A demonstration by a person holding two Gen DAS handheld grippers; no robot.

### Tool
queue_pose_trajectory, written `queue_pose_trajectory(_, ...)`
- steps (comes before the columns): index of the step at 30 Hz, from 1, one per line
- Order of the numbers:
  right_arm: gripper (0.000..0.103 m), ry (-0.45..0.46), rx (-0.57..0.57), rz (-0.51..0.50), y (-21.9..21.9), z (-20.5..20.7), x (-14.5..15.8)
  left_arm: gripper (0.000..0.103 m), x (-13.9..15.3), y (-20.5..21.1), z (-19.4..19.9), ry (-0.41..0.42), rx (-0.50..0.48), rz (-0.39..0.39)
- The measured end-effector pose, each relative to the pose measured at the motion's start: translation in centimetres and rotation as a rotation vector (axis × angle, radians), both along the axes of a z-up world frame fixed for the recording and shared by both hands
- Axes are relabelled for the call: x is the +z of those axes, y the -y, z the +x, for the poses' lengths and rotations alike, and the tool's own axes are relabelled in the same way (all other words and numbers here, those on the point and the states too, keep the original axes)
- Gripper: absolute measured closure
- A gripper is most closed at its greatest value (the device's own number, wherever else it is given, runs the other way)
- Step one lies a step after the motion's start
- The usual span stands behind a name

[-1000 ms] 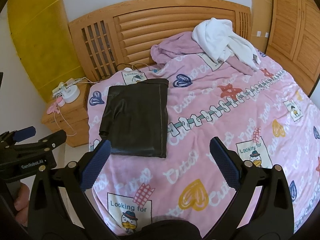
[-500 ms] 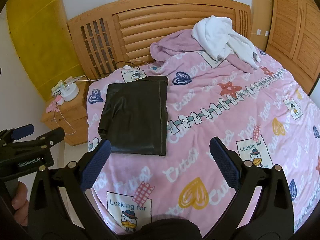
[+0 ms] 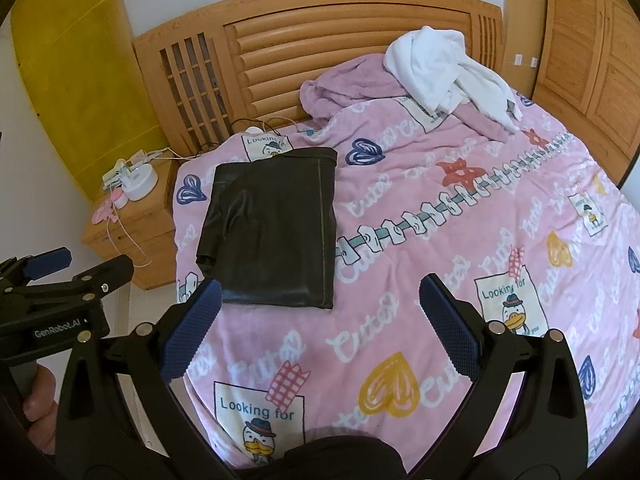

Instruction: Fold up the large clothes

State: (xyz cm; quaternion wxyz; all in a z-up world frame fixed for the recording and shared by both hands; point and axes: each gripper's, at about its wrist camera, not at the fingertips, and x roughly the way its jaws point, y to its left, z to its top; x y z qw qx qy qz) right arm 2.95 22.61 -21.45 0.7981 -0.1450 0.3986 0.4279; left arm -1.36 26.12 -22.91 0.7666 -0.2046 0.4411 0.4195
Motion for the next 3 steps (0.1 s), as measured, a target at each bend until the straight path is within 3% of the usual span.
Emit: queue_pose_trajectory(3,0.006,0.001,0.001,-0.001,0.09,-0.12,-0.09,0.008,-0.07,-0.06,0.19,0.001,-0.003,-0.006)
